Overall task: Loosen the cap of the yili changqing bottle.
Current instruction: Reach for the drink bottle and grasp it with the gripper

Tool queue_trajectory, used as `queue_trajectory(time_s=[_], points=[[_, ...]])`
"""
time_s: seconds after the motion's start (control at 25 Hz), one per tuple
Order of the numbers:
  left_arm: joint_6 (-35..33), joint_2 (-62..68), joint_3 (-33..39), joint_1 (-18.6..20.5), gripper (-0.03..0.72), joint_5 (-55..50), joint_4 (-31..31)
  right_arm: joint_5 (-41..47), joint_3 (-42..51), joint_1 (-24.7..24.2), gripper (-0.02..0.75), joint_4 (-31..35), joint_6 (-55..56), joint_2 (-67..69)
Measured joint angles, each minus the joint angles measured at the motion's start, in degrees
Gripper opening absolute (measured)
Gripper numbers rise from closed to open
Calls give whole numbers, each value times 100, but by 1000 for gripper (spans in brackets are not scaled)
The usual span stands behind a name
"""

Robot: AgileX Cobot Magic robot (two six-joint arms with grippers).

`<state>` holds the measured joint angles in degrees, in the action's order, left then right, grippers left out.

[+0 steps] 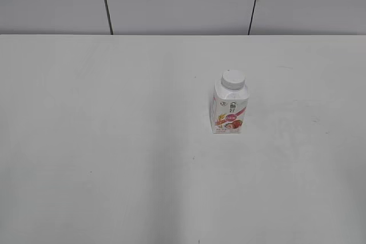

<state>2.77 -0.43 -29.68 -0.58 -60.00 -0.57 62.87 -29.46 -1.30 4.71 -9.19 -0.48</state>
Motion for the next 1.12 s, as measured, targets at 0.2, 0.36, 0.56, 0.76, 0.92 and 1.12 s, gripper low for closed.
queue_trajectory(time_s=[0.2,0.36,0.56,0.76,0.92,1.12], points=[[0,0,0,0,457,0,0,0,0,0,480,0,0,0],[-80,0,-13,0,457,24,0,0,0,0,480,0,0,0],[-277,117,-199,0,457,700,-5,0,0,0,480,0,0,0],[-277,675,-216,0,457,1671,57,0,0,0,480,0,0,0],[-468,1412,-216,0,457,2514,57,0,0,0,480,0,0,0],[-520,2484,-216,-7,457,3614,57,0,0,0,480,0,0,0]])
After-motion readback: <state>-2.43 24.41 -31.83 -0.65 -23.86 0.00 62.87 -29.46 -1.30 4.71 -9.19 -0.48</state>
